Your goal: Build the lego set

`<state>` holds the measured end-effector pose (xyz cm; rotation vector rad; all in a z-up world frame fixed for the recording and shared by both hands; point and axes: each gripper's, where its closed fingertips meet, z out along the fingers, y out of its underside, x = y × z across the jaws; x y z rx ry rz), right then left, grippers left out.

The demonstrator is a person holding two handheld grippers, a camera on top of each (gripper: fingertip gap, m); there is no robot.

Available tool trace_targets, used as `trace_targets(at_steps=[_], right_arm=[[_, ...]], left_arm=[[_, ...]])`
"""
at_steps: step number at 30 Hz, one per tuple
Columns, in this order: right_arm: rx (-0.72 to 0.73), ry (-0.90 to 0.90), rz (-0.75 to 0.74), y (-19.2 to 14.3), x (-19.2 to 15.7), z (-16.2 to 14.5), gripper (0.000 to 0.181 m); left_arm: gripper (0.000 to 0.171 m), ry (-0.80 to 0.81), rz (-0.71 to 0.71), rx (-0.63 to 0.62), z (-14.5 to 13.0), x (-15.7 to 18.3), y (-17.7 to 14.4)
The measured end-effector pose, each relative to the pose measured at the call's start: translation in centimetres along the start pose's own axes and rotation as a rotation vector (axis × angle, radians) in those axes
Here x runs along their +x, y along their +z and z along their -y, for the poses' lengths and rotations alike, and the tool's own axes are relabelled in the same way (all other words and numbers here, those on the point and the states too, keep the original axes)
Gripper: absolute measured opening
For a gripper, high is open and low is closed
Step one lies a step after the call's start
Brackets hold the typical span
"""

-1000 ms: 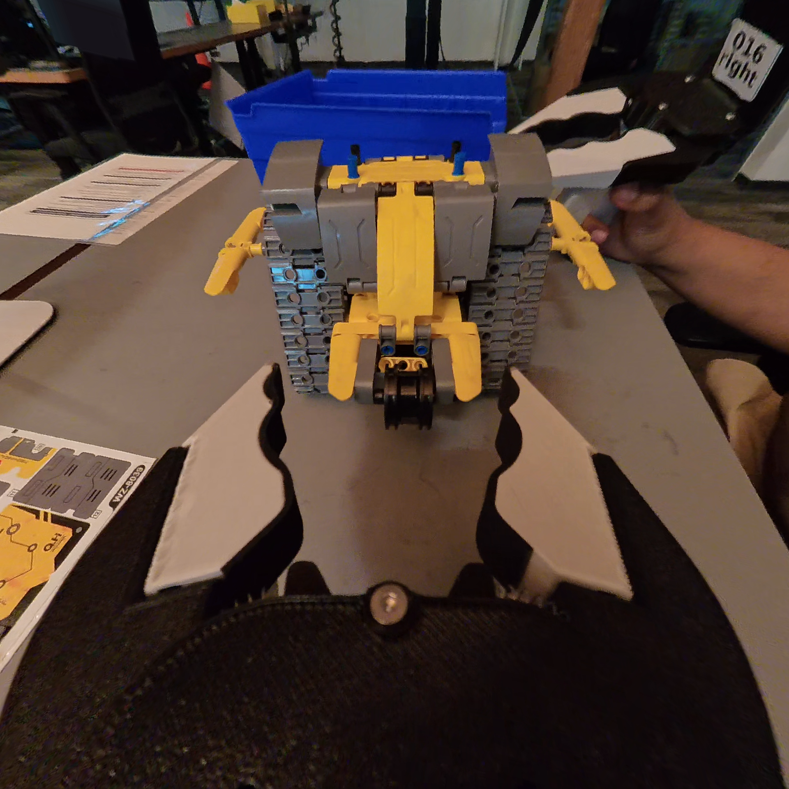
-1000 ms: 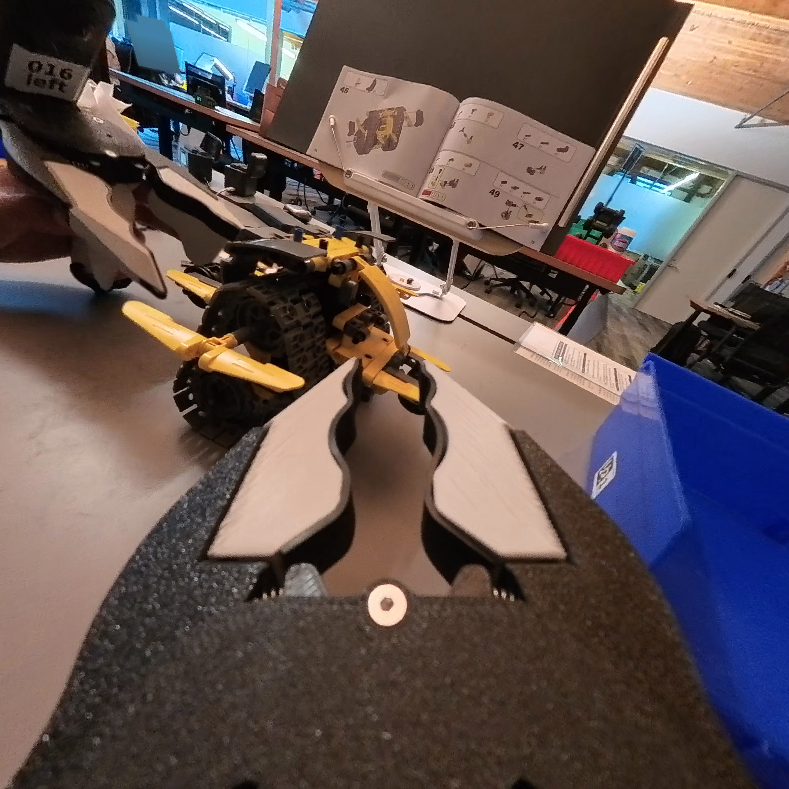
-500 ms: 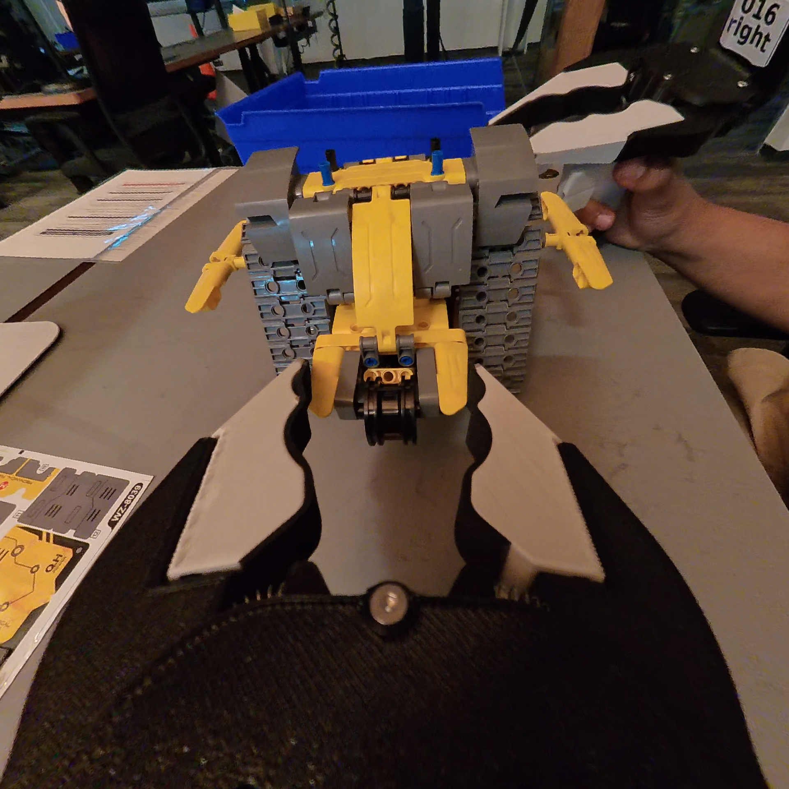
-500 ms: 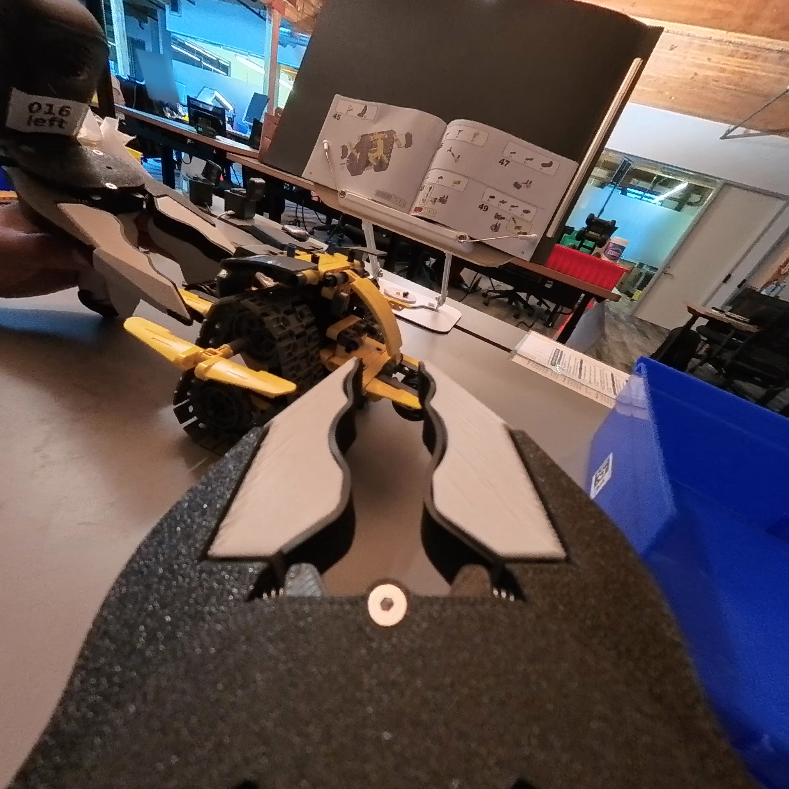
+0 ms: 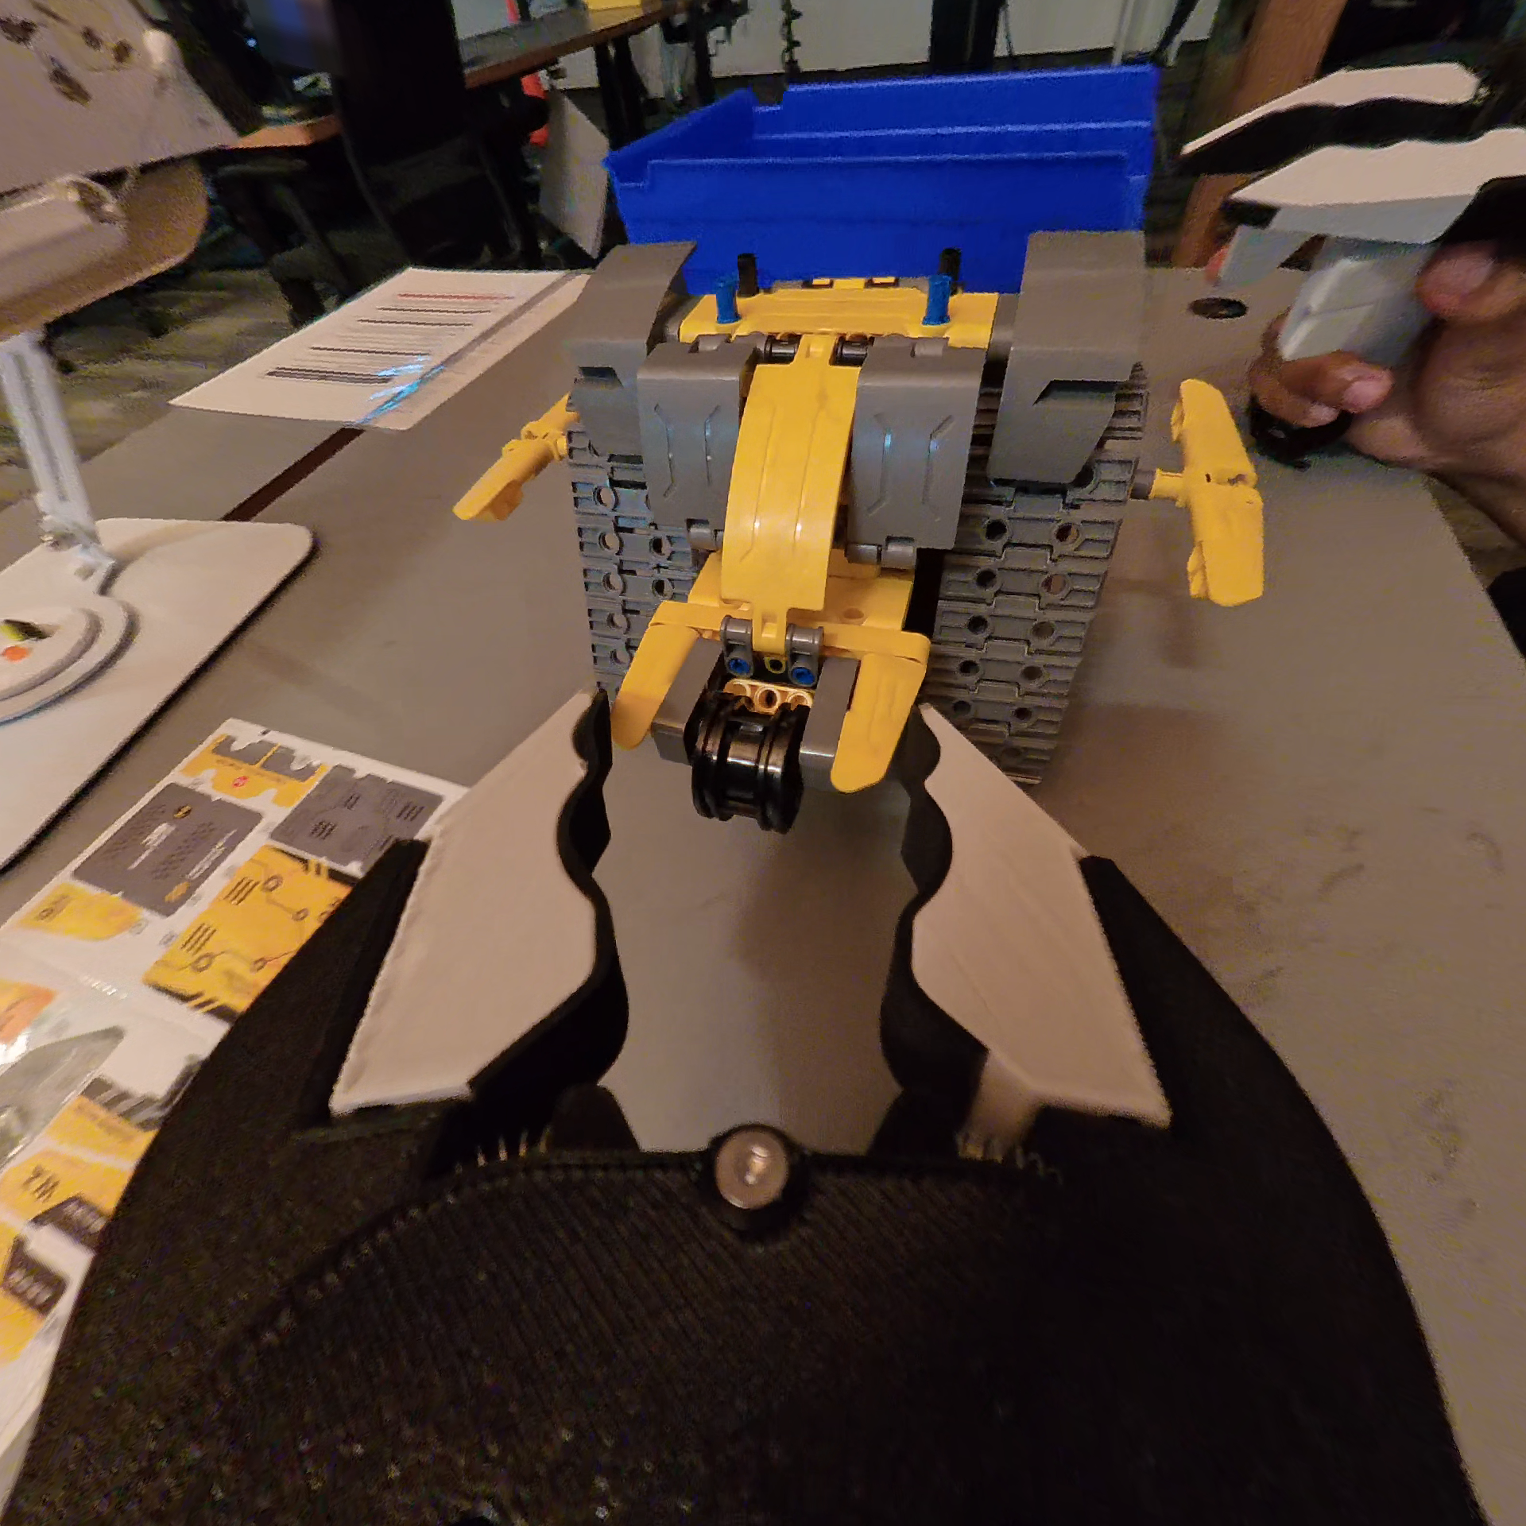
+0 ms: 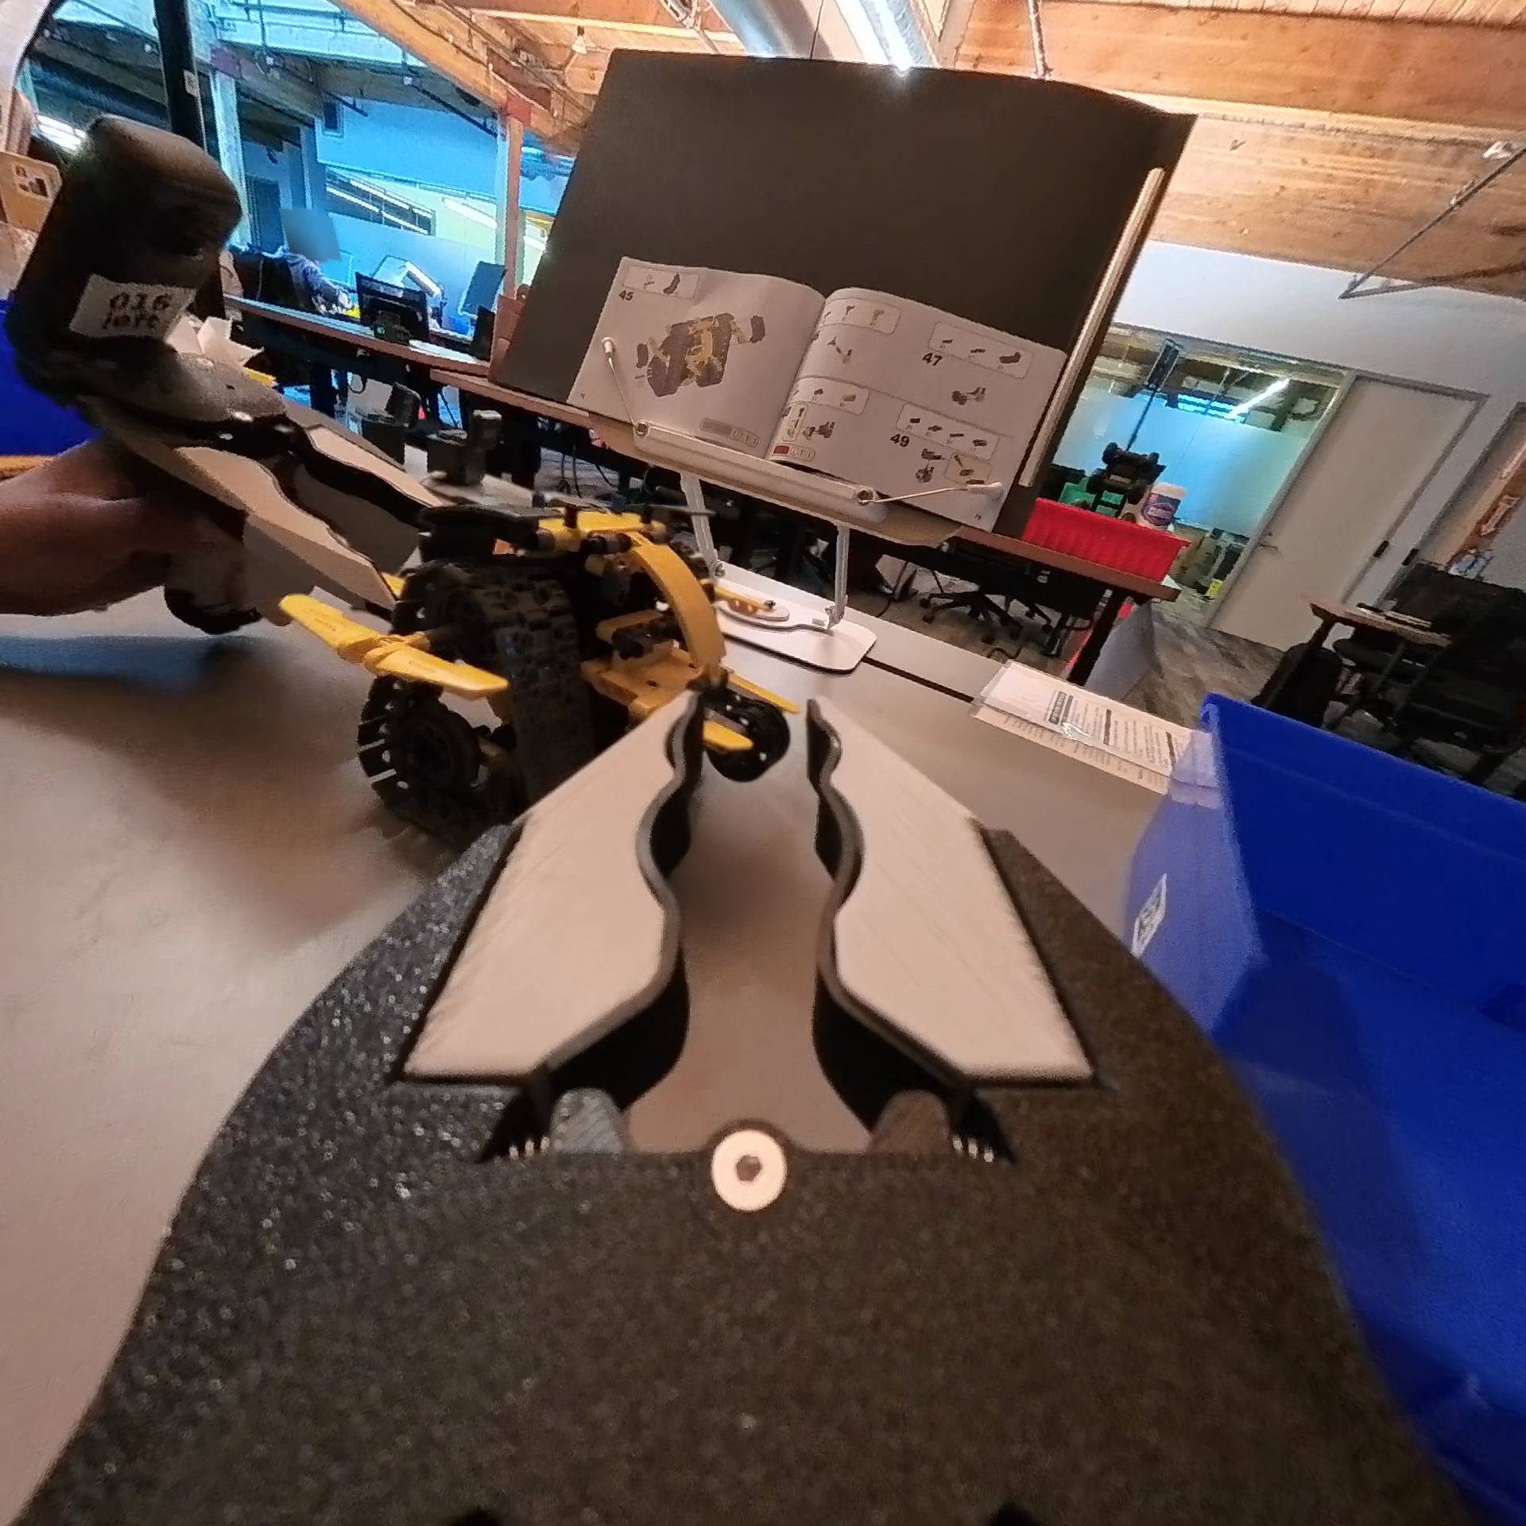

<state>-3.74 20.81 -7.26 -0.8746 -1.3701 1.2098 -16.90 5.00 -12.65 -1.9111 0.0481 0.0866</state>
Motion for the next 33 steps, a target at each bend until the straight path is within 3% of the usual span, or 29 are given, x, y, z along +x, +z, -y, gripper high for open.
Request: trace_targets(at_steps=[16, 18, 20, 23, 26, 30, 33], right_arm=[[0.029, 0.002, -0.01, -0.1, 0.1, 0.3, 0.025], [0.085, 0.015, -0.018, 0.3, 0.1, 1.0, 0.026], [0.193, 0.025, 0.018, 1.3, -0.7, 2.4, 0.034], [0.192, 0.014, 0.072, 4.1, -1.4, 4.6, 0.037], [0.183, 0.139, 0.212, 7.3, -1.4, 6.4, 0.045], [-0.075, 0.213, 0.411, 11.7, -2.0, 0.5, 0.054], [-0.09, 0.336, 0.514, 11.9, -3.2, -0.8, 0.058]], left_arm=[[0.069, -0.078, -0.007, 0.016, -1.2, -3.2, -2.7], [0.081, -0.109, 0.026, 0.04, -0.9, -4.0, -2.9], [0.088, -0.139, 0.033, 0.099, -0.3, -4.5, -3.6], [0.088, -0.187, -0.017, 0.2, 0.8, -4.6, -4.9], [0.09, -0.214, -0.07, 0.23, 1.1, -4.5, -5.5], [0.089, -0.223, -0.119, 0.237, 1.3, -4.0, -5.7], [0.089, -0.22, -0.141, 0.23, 1.3, -3.8, -5.7]])
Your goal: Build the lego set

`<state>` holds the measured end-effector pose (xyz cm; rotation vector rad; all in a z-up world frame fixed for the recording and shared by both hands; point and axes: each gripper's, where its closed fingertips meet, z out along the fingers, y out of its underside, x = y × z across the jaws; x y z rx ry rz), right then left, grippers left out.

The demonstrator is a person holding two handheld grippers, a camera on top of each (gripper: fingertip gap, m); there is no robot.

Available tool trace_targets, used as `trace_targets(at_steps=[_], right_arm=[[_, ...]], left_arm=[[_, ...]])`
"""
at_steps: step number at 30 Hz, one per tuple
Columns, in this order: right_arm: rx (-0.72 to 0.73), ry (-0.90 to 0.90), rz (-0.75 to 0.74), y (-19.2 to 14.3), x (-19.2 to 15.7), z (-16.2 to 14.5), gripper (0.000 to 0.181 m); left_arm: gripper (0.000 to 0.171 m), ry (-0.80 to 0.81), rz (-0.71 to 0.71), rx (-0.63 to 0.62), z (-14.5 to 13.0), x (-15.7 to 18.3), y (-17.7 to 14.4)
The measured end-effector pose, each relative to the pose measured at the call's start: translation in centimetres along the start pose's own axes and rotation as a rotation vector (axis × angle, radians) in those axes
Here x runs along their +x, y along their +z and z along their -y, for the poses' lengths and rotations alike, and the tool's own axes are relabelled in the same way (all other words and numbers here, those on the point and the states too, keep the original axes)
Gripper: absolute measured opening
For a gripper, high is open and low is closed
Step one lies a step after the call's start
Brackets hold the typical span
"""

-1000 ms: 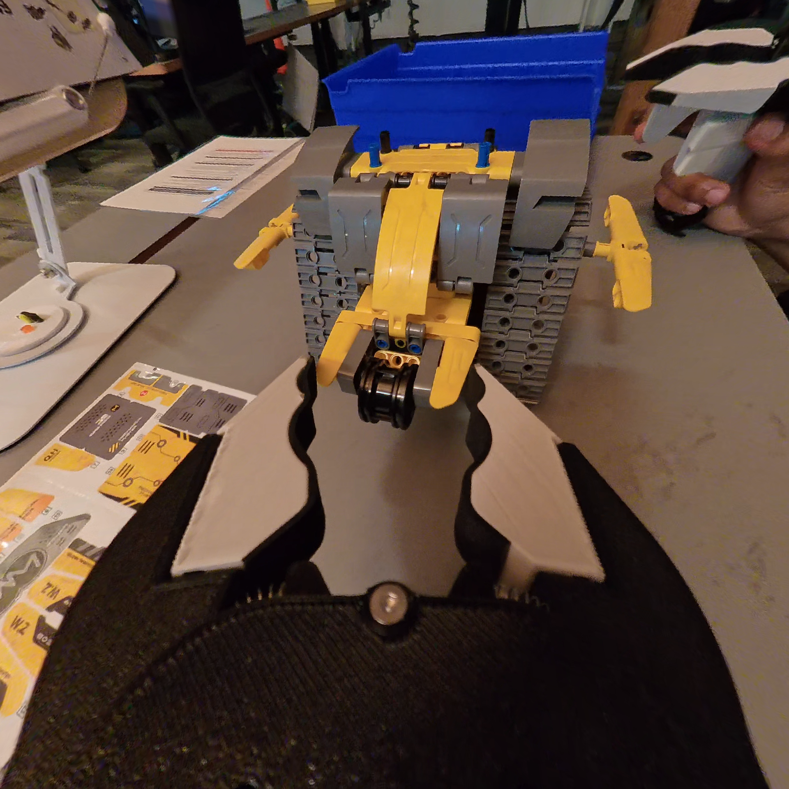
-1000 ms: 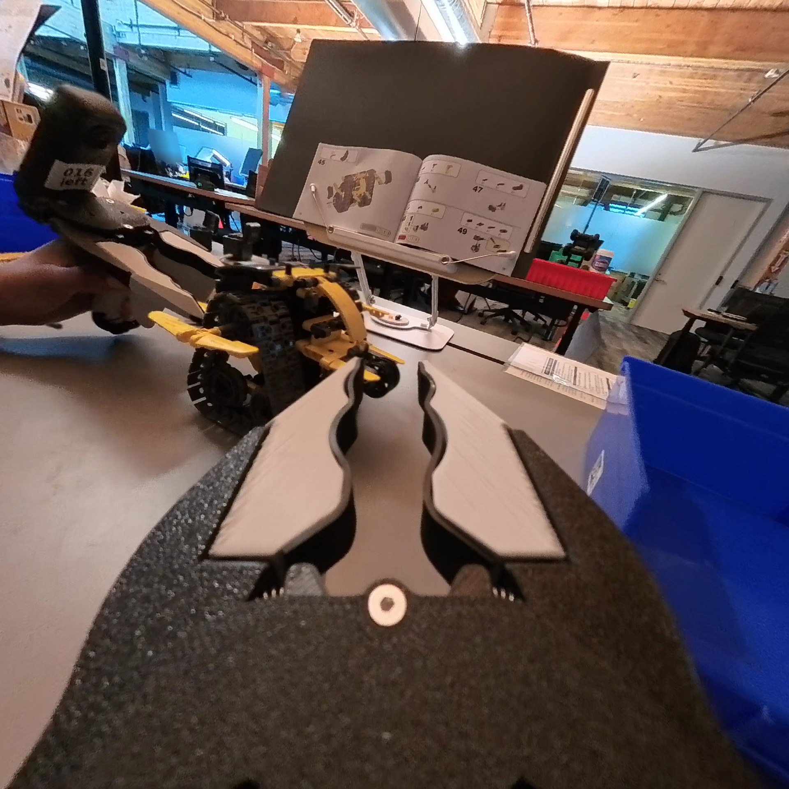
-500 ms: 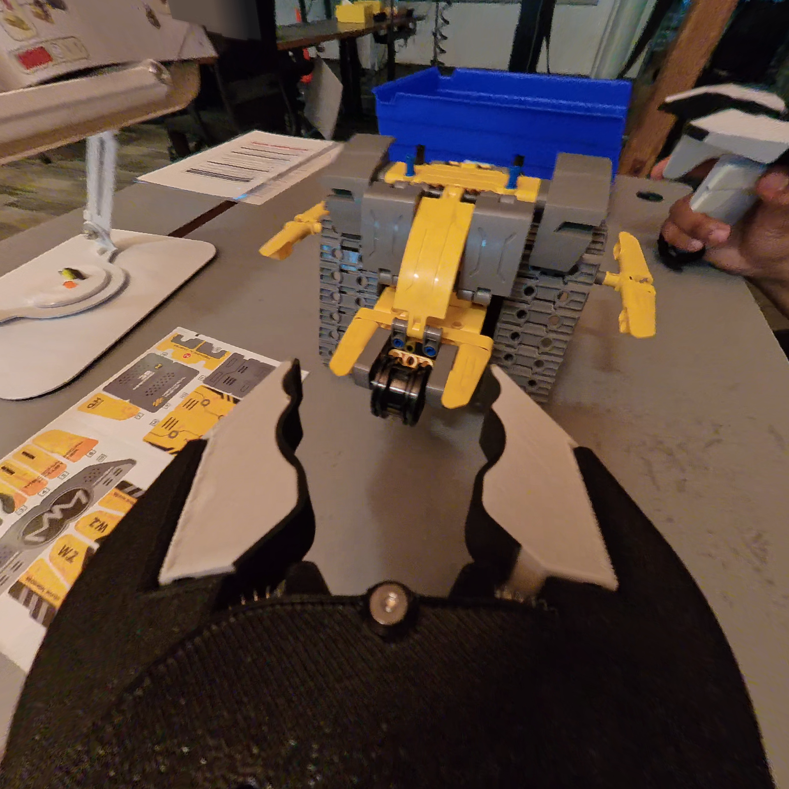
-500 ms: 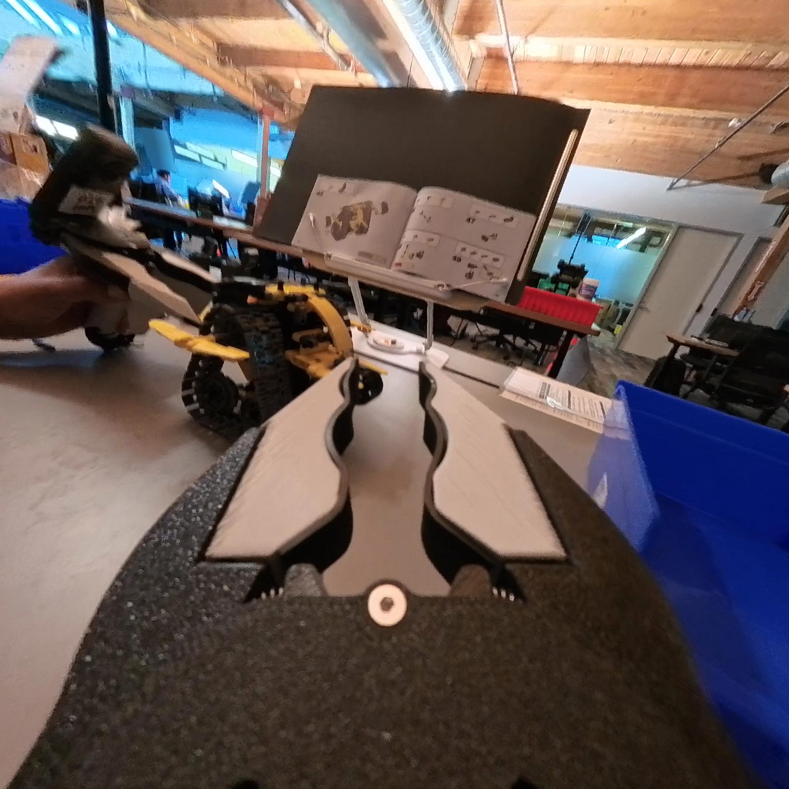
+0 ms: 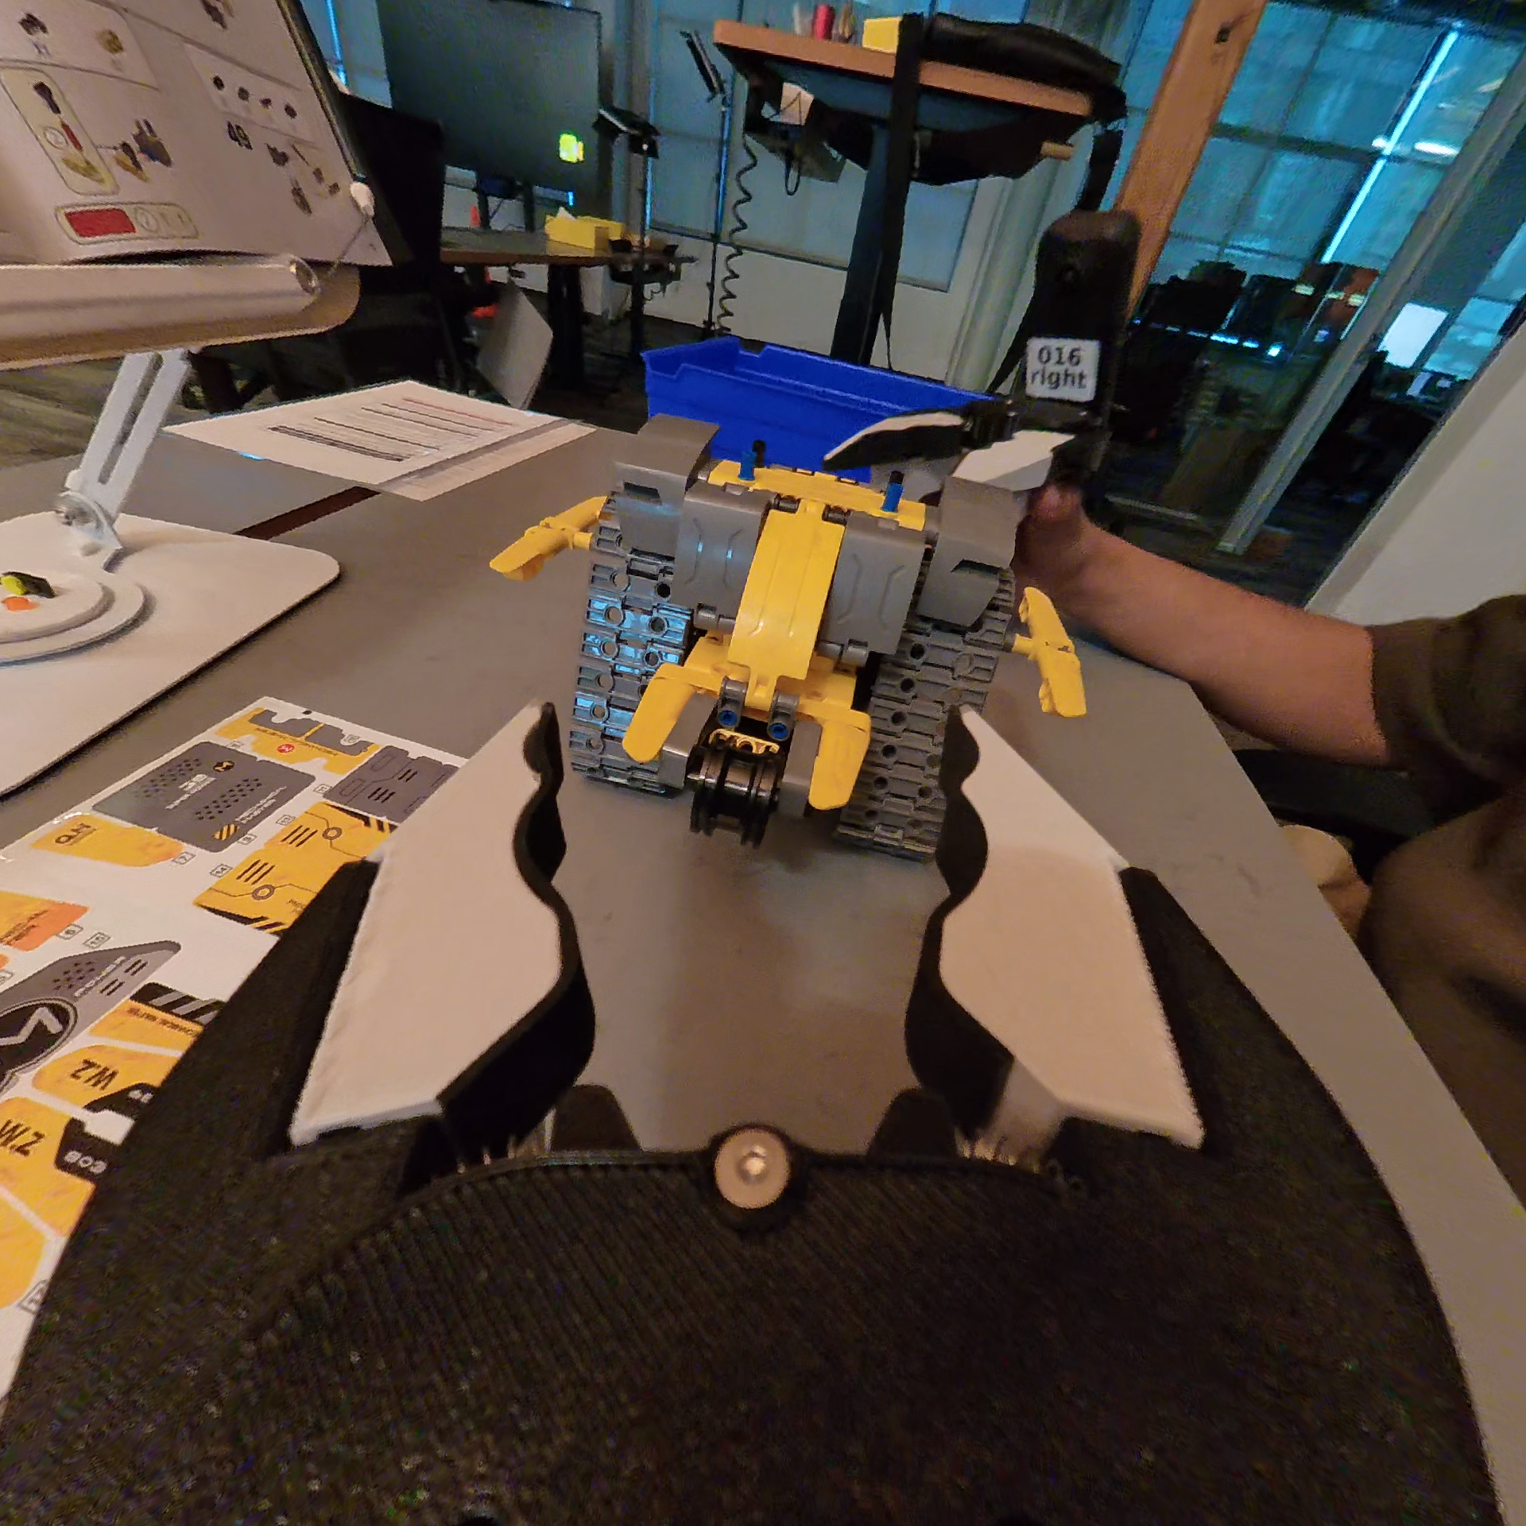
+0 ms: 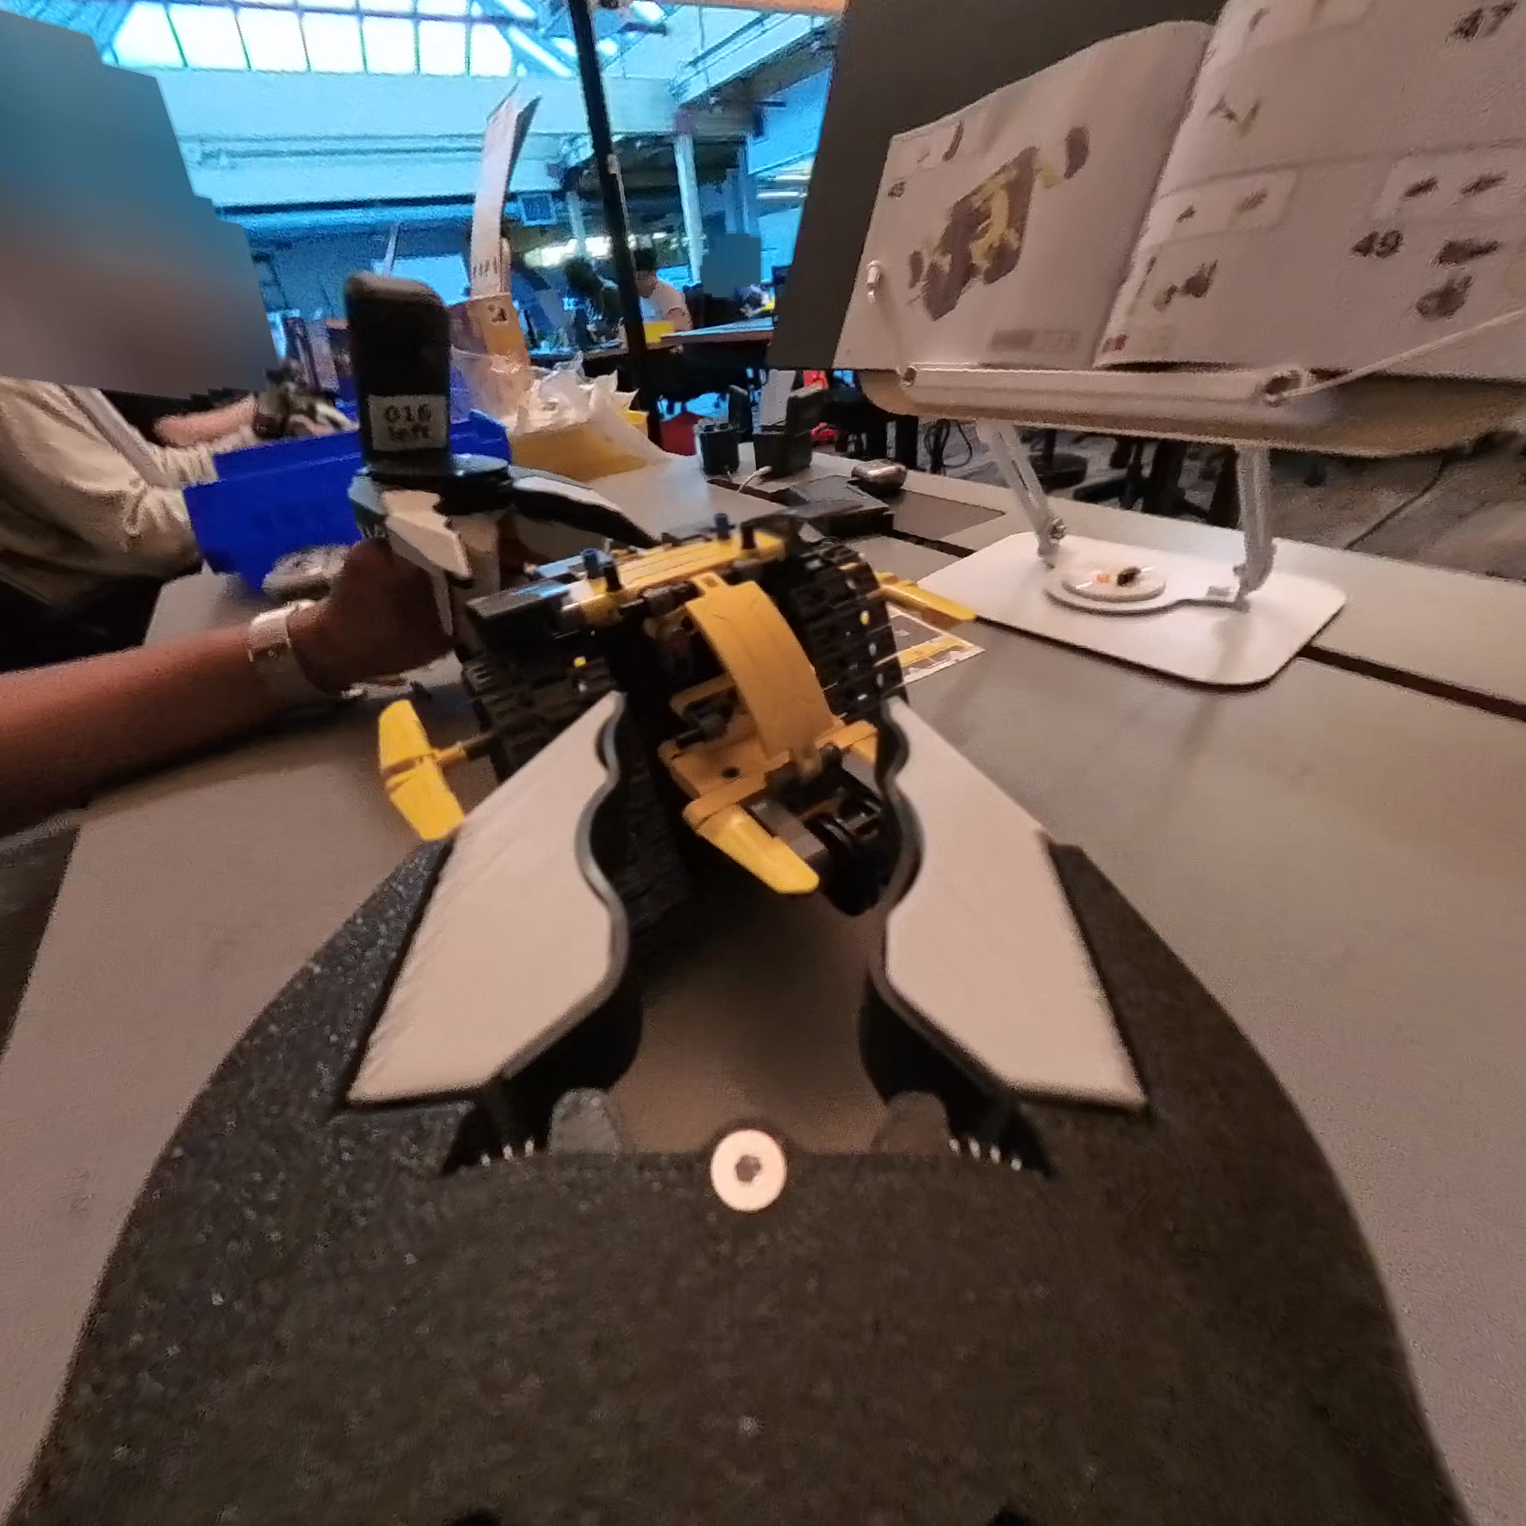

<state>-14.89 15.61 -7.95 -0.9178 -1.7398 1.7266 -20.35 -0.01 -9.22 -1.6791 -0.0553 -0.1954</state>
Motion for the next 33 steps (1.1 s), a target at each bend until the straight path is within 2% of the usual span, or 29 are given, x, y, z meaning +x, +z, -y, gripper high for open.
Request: trace_targets(at_steps=[3, 6, 10, 16, 21, 24, 27, 30, 33], right_arm=[[0.082, -0.012, -0.096, -1.1, 1.4, 0.6, 0.053], [0.127, 0.046, -0.108, -2.1, 2.0, 1.2, 0.054], [0.08, 0.041, -0.129, -2.1, 2.2, 0.5, 0.054], [0.046, 0.041, -0.108, -1.8, 2.0, -0.1, 0.045], [0.041, 0.022, -0.12, -1.4, 2.3, -0.1, 0.044], [-0.001, -0.011, -0.047, 0.0, 2.0, 1.1, 0.039], [-0.058, -0.076, 0.042, 1.4, 1.7, 3.1, 0.035], [-0.093, -0.156, 0.087, 2.9, 1.7, 2.9, 0.031], [-0.015, -0.119, 0.103, 2.9, 1.6, 2.2, 0.019]], left_arm=[[0.088, 0.018, 0.011, -0.042, -0.7, -0.2, 0.5], [0.089, 0.018, 0.018, -0.093, -1.5, -0.2, 1.2], [0.09, 0.057, 0.072, -0.119, -1.8, -0.3, 1.6], [0.092, 0.046, 0.071, -0.14, -1.8, 0.3, 1.6], [0.096, 0.01, 0.085, -0.082, -0.9, 0.0, 1.2], [0.096, -0.006, 0.101, -0.064, -0.6, -0.4, 0.9], [0.086, -0.031, 0.018, -0.024, 0.4, 1.1, 0.7], [0.084, -0.028, 0.004, 0.009, 1.0, 1.6, 0.7], [0.084, -0.015, 0.041, 0.003, 0.8, 1.1, 0.8]])
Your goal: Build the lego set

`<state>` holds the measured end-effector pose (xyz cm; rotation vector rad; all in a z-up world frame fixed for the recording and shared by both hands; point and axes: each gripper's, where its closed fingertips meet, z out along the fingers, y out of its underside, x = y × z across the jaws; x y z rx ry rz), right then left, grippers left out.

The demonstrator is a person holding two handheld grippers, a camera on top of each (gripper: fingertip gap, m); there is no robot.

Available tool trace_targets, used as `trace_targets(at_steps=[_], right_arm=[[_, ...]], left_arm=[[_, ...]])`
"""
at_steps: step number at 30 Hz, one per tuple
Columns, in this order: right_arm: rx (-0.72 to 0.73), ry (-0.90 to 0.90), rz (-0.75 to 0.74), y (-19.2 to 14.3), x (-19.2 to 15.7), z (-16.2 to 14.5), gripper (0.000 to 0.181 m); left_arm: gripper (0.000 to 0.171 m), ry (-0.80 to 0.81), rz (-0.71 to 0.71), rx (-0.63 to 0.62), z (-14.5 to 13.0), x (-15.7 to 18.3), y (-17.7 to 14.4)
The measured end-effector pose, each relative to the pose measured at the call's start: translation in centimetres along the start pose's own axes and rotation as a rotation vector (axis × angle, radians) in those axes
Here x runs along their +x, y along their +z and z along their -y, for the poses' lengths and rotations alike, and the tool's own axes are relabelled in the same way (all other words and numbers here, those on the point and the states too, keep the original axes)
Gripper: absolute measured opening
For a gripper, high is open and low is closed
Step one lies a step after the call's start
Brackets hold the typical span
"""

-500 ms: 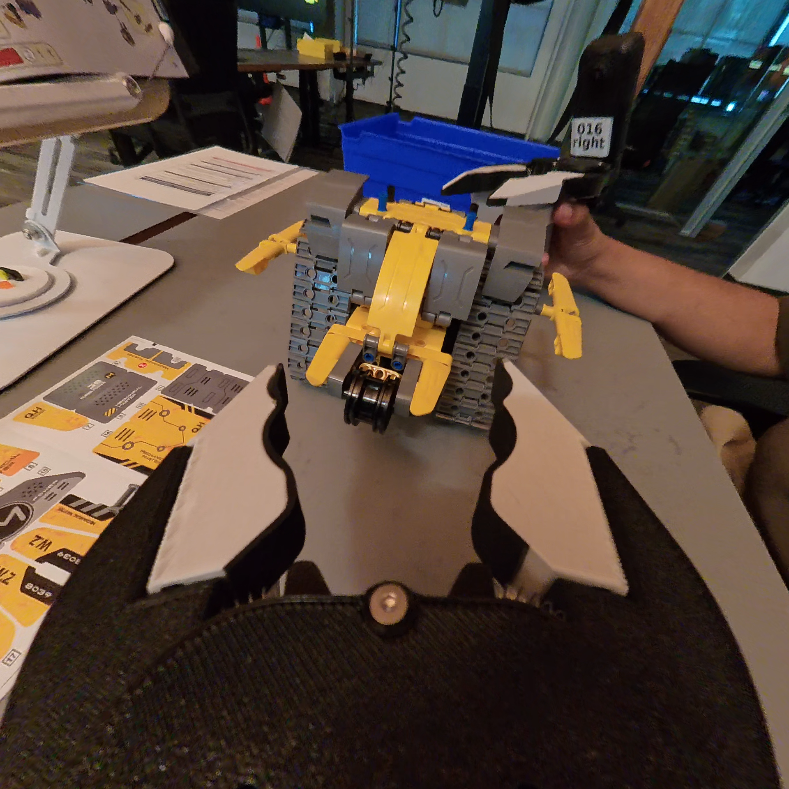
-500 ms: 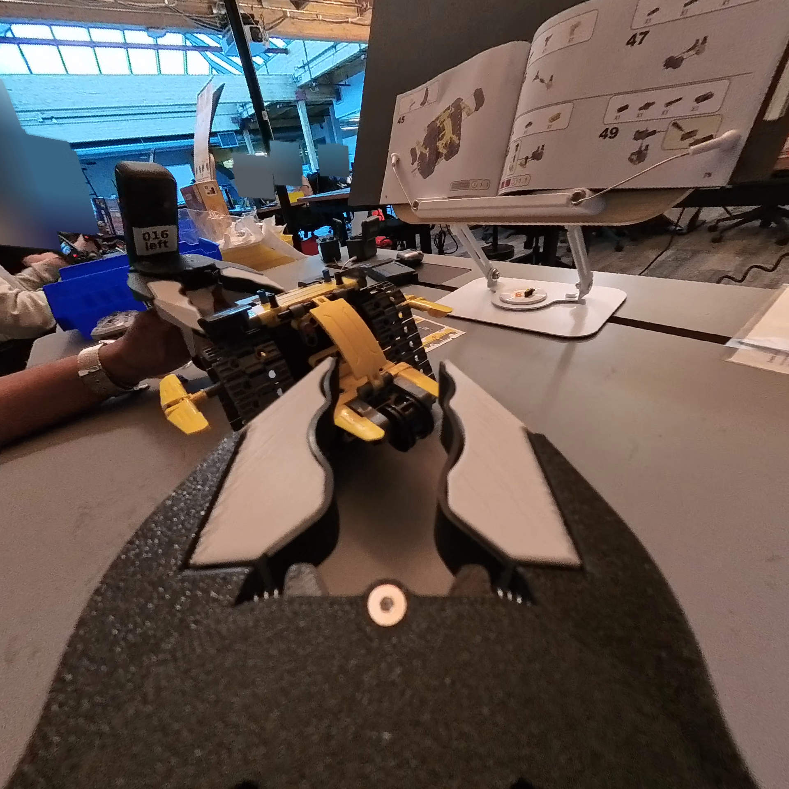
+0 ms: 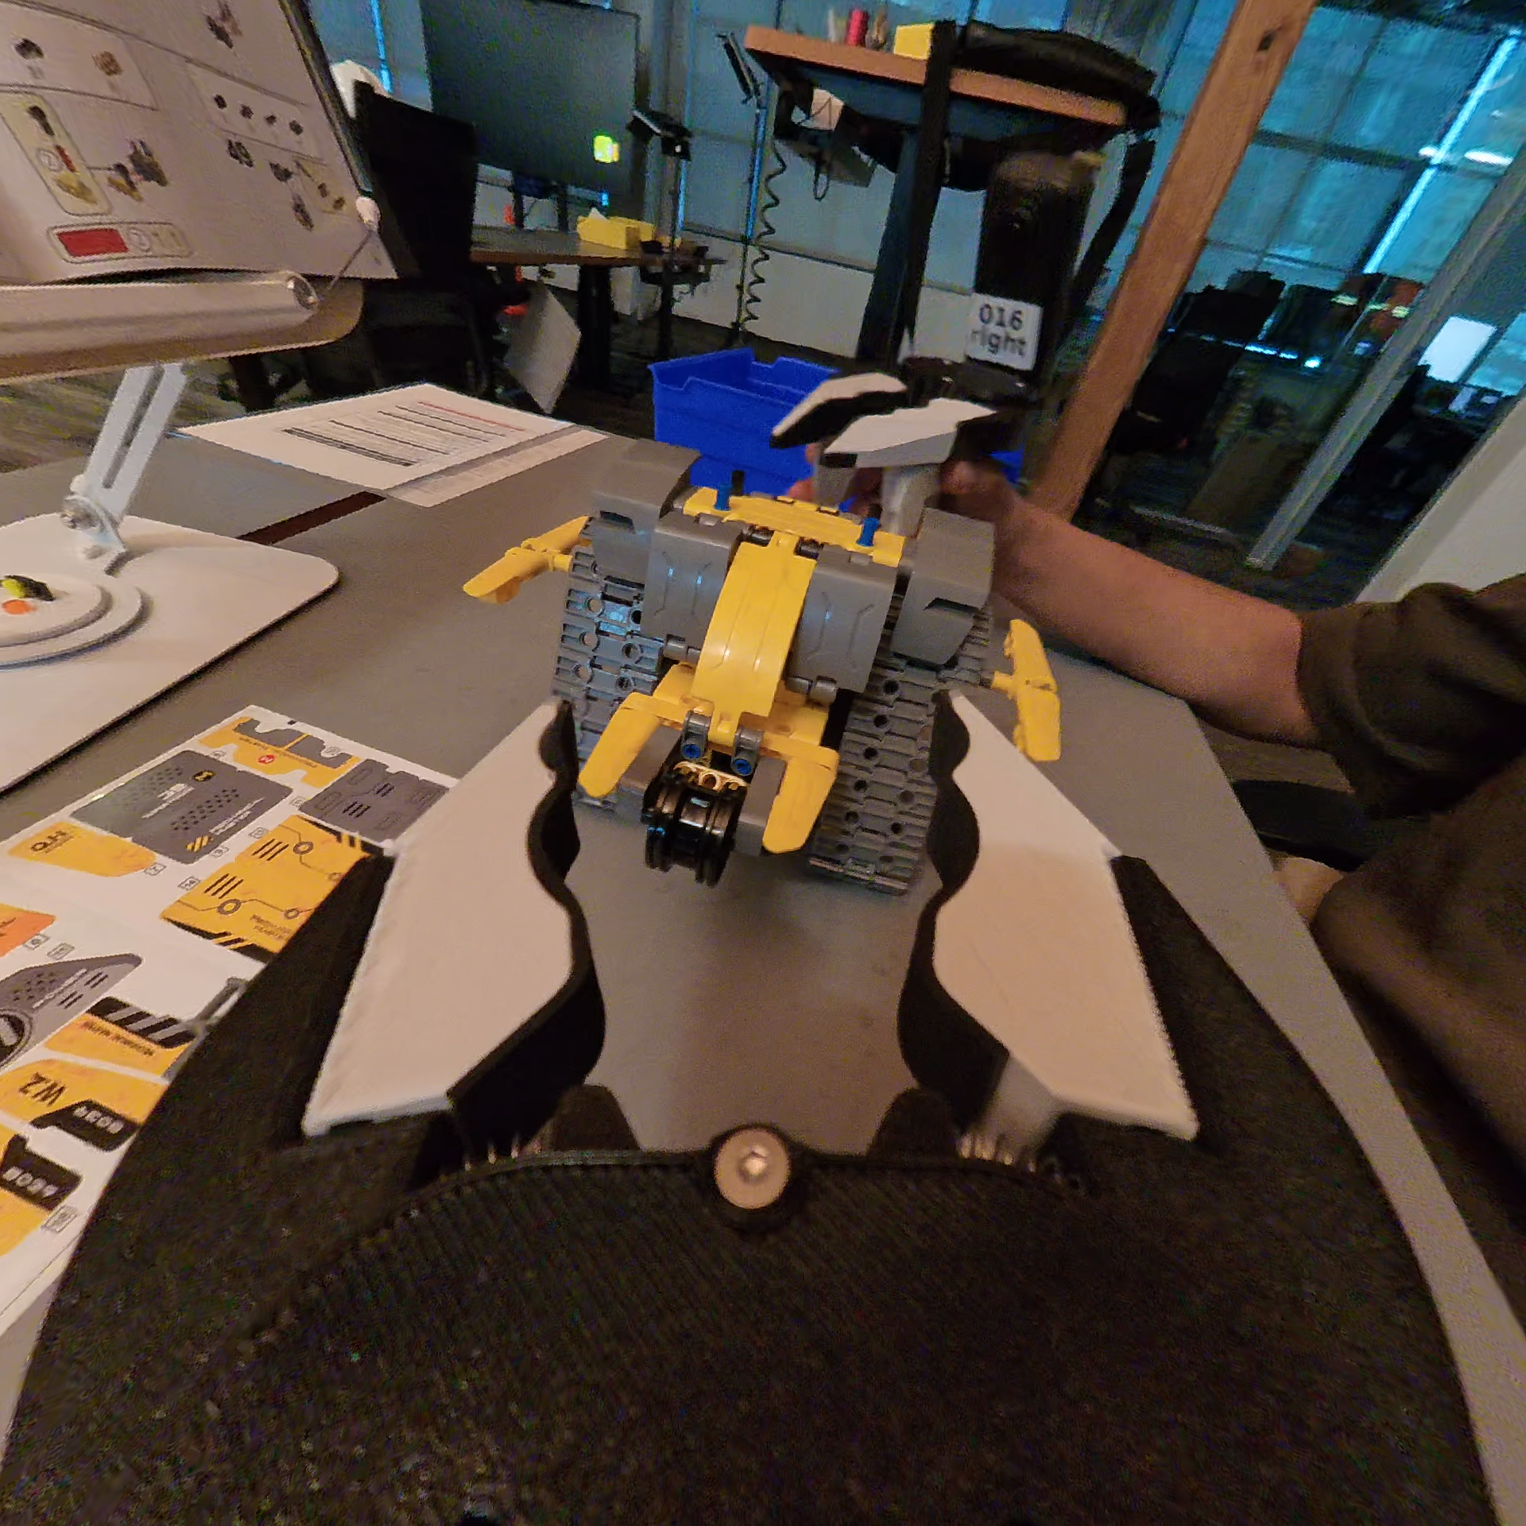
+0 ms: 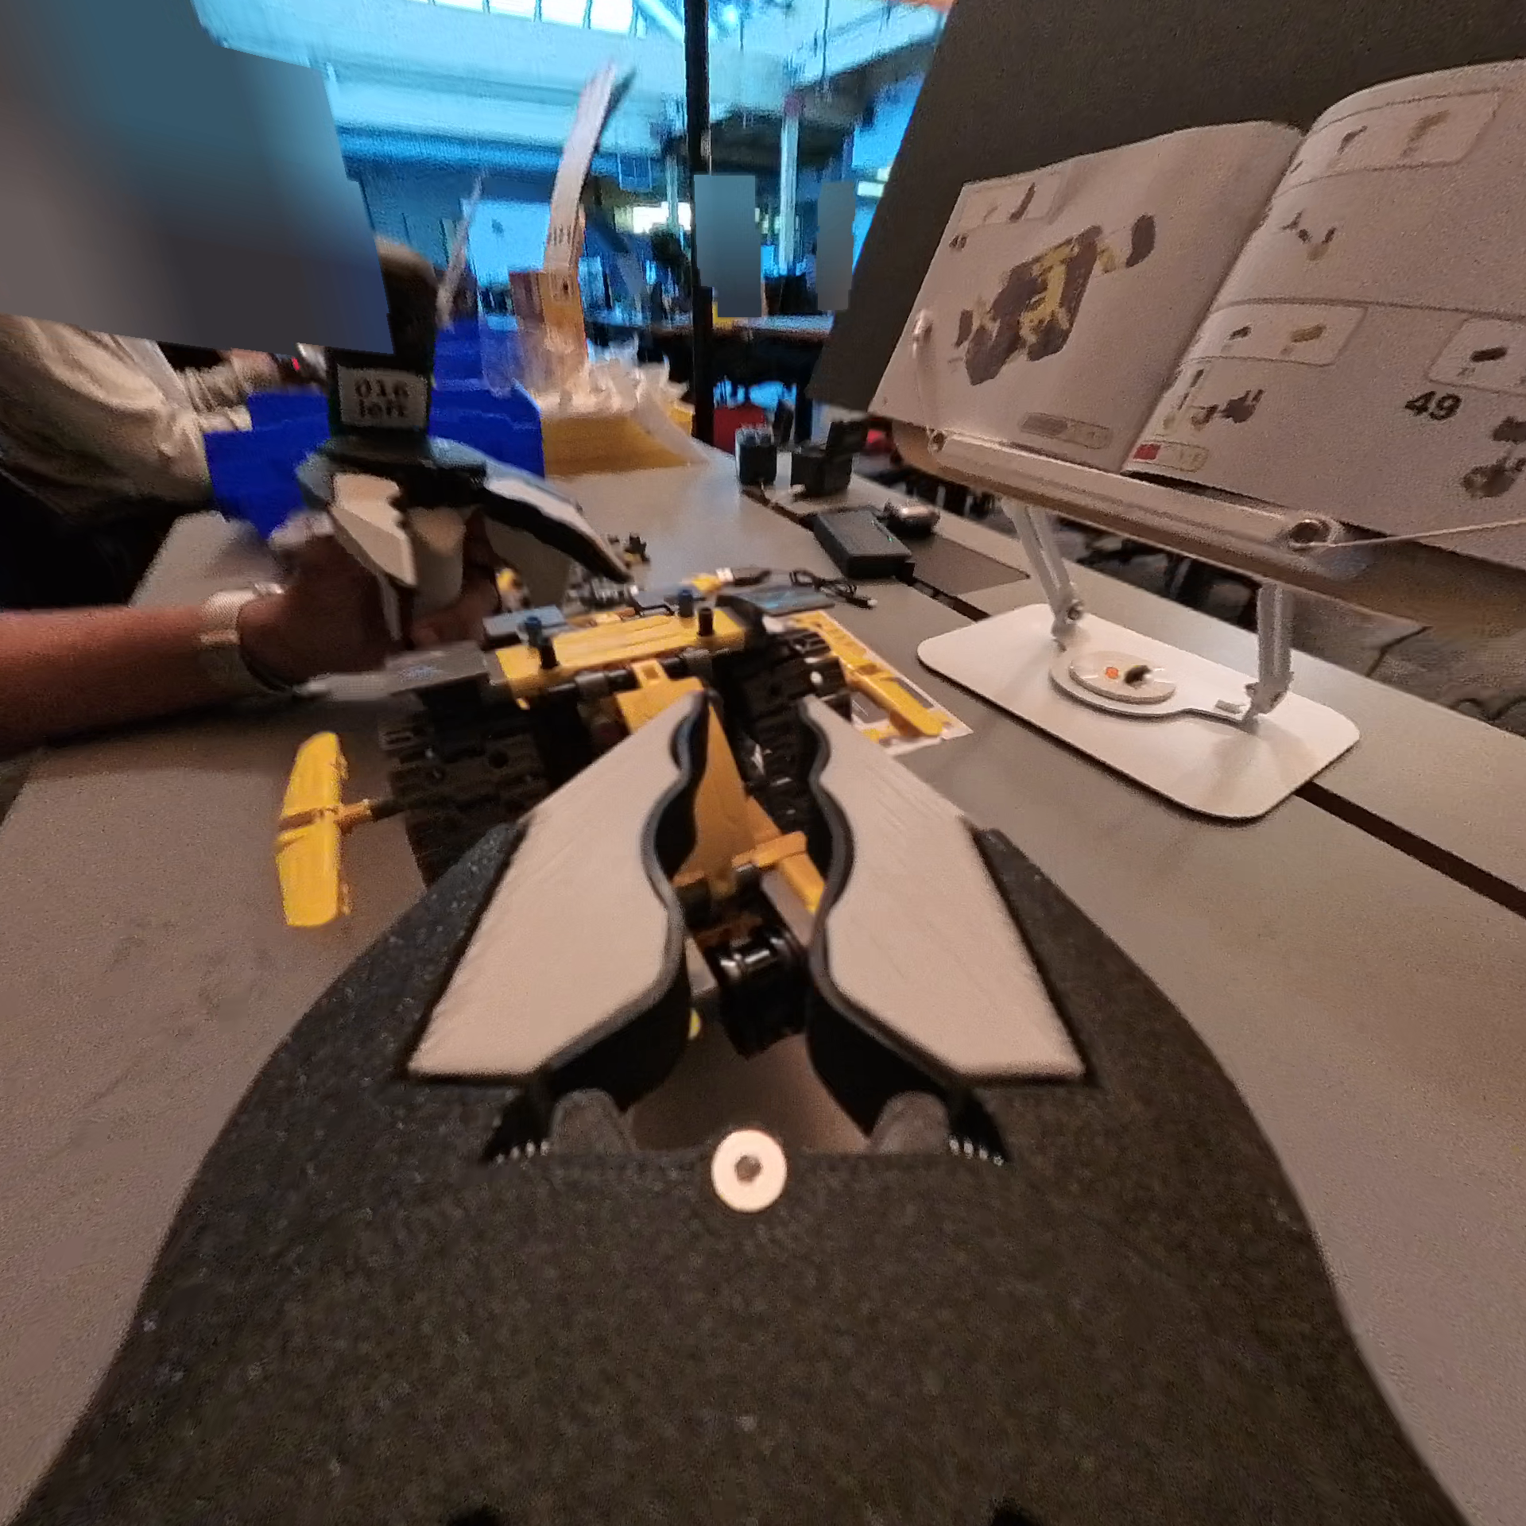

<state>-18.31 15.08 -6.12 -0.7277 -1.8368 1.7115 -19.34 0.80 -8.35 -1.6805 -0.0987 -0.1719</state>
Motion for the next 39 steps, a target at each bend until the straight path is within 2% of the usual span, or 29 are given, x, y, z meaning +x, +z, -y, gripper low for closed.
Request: trace_targets(at_steps=[2, 6, 10, 12, 15, 22, 23, 27, 29, 34, 36, 39], right_arm=[[0.051, 0.026, 0.011, -0.8, -0.5, 0.6, 0.022], [0.133, 0.068, -0.11, -2.4, 1.9, 1.7, 0.011], [0.025, 0.101, -0.149, -1.6, 2.4, 0.0, 0.011], [-0.03, 0.099, -0.213, -1.0, 2.8, -0.9, 0.001], [-0.091, 0.07, -0.279, -0.3, 3.2, -2.0, 0.0], [-0.037, 0.158, -0.449, -1.4, 5.5, -1.5, 0.001], [-0.045, 0.177, -0.453, -1.5, 5.7, -1.8, 0.002], [-0.09, 0.243, -0.404, -1.3, 5.7, -3.0, 0.031], [-0.093, 0.293, -0.37, -1.3, 5.6, -3.3, 0.039], [-0.069, 0.346, -0.334, -1.6, 5.8, -3.2, 0.036], [-0.122, 0.319, -0.333, -1.5, 5.9, -4.1, 0.027], [-0.172, 0.295, -0.327, -1.2, 5.6, -4.8, 0.028]], left_arm=[[0.084, -0.004, 0.032, 0.006, 0.0, -0.5, 0.1], [0.089, -0.01, 0.035, 0.021, 0.0, -0.6, 0.6], [0.082, -0.02, 0.092, 0.013, -0.6, -1.4, 1.2], [0.081, -0.01, 0.104, 0.011, -1.0, -1.6, 1.6], [0.084, -0.007, 0.094, -0.015, -1.3, -1.4, 1.8], [0.087, 0.074, 0.117, -0.065, -1.9, -1.2, 2.1], [0.089, 0.078, 0.116, -0.071, -2.0, -1.1, 2.2], [0.091, 0.071, 0.108, -0.069, -1.9, -1.1, 2.2], [0.093, 0.065, 0.095, -0.079, -2.1, -1.1, 2.0], [0.093, 0.045, 0.114, -0.058, -1.8, -1.8, 1.4], [0.093, 0.023, 0.111, -0.043, -1.6, -1.9, 1.3], [0.094, -0.012, 0.082, -0.018, -1.3, -1.6, 1.4]])
